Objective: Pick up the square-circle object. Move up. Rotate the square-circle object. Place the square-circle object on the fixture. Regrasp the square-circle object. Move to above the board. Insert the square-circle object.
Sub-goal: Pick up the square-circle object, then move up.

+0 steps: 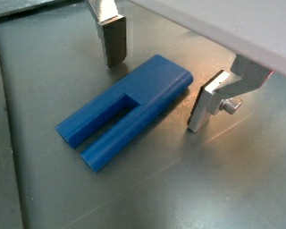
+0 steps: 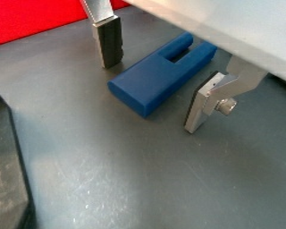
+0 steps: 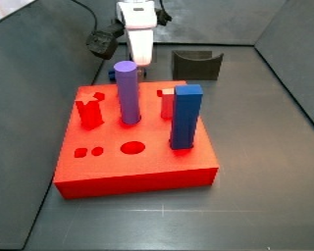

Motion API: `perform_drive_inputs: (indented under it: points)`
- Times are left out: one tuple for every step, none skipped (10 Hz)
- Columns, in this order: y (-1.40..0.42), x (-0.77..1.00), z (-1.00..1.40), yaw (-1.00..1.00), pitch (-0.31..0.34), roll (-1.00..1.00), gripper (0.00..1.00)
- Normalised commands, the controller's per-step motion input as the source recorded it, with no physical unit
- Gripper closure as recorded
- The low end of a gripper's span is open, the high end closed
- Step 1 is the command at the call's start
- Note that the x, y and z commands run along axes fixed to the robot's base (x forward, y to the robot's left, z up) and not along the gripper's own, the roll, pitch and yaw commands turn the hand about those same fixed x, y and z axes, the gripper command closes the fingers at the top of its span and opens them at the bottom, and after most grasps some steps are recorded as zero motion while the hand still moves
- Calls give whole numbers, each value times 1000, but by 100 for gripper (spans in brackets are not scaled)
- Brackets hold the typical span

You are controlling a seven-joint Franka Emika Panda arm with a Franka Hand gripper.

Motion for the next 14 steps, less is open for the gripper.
perform_drive_inputs:
  points:
    - [0, 0, 0, 0, 0, 0, 100]
    - [0, 0, 0, 0, 0, 0, 100]
    - [0, 0, 0, 0, 0, 0, 100]
    - [0, 0, 0, 0, 0, 0, 100]
    - [0, 0, 0, 0, 0, 0, 100]
    - [0, 0, 0, 0, 0, 0, 100]
    - [0, 0, 0, 0, 0, 0, 100]
    - [0, 0, 0, 0, 0, 0, 100]
    - [0, 0, 0, 0, 0, 0, 100]
    - [0, 0, 0, 0, 0, 0, 100]
    - [0, 0, 0, 0, 0, 0, 100]
    - [0, 0, 833, 0, 0, 0, 100]
    - [8, 11, 832, 50, 5, -4, 100]
    - [9, -12, 779, 49, 26, -2, 100]
